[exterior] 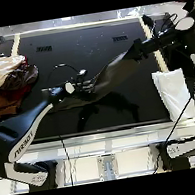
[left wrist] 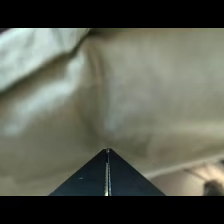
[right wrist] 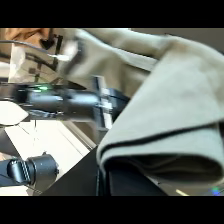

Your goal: Fold the shirts.

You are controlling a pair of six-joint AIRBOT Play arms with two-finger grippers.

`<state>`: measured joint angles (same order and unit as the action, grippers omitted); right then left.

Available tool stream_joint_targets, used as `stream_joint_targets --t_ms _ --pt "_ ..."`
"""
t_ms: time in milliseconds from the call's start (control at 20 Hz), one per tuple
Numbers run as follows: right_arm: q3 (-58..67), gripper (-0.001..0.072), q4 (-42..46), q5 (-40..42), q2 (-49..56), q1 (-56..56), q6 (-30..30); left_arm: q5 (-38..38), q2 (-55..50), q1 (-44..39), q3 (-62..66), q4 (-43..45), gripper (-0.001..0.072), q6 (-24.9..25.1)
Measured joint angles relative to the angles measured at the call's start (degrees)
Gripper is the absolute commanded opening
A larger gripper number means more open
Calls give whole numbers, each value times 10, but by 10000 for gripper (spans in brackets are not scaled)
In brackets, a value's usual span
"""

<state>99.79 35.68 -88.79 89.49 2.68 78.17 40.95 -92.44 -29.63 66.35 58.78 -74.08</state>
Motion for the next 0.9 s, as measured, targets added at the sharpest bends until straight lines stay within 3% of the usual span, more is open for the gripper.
stream_joint_targets --t_ms 150,350,700,750,800,850,900 --pt "38 6 28 2 -7 -44 24 6 21 14 37 -8 14 0" --pt "56 6 65 47 -5 -118 45 55 116 102 61 28 14 0" --pt "63 9 64 295 87 -304 62 139 306 318 69 69 14 0" --pt "63 92 54 328 106 -328 63 151 324 344 70 70 14 0" --pt "63 399 41 366 125 -353 64 161 337 365 70 70 14 0" --pt "63 605 30 400 140 -372 64 174 349 386 70 72 14 0" --pt "63 609 21 431 151 -389 64 183 358 405 70 74 14 0"
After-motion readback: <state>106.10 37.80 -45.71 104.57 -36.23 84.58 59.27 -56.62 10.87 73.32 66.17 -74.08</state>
